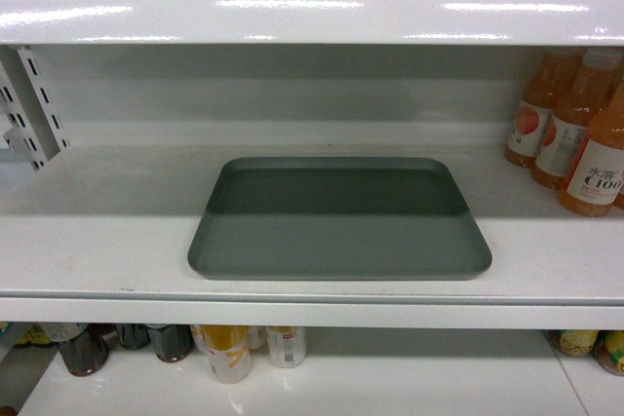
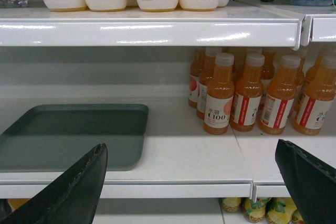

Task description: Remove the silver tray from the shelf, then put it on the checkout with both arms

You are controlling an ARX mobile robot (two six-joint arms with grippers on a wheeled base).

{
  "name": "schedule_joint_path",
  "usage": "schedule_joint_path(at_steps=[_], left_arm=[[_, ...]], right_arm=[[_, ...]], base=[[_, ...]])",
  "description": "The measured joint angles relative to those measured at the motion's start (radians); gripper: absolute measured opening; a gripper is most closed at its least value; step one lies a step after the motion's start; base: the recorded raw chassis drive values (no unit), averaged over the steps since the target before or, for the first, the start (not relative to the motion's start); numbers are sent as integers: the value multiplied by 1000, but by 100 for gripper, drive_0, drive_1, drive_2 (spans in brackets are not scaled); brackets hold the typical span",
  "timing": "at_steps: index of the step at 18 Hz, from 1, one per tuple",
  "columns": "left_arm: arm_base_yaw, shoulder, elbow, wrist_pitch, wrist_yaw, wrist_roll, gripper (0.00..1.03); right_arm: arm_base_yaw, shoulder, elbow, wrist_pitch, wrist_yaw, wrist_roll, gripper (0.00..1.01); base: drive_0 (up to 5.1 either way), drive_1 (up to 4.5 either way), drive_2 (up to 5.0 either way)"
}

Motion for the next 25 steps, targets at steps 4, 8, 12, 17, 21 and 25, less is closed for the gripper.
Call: schedule_joint_path(at_steps=[4,8,12,17,21,25], left_arm=[[0,0,0,0,0,0,98],[0,0,0,0,0,0,98],[0,0,0,0,0,0,98],[0,0,0,0,0,0,98],[0,0,0,0,0,0,98],[0,0,0,0,0,0,98]], right_arm=[[0,0,0,0,0,0,98],[0,0,0,0,0,0,98],[0,0,0,0,0,0,98],[0,0,0,0,0,0,98],[0,0,0,0,0,0,98],[0,0,0,0,0,0,98]], base=[[0,0,0],[0,0,0],[0,0,0],[0,0,0],[0,0,0],[0,0,0]])
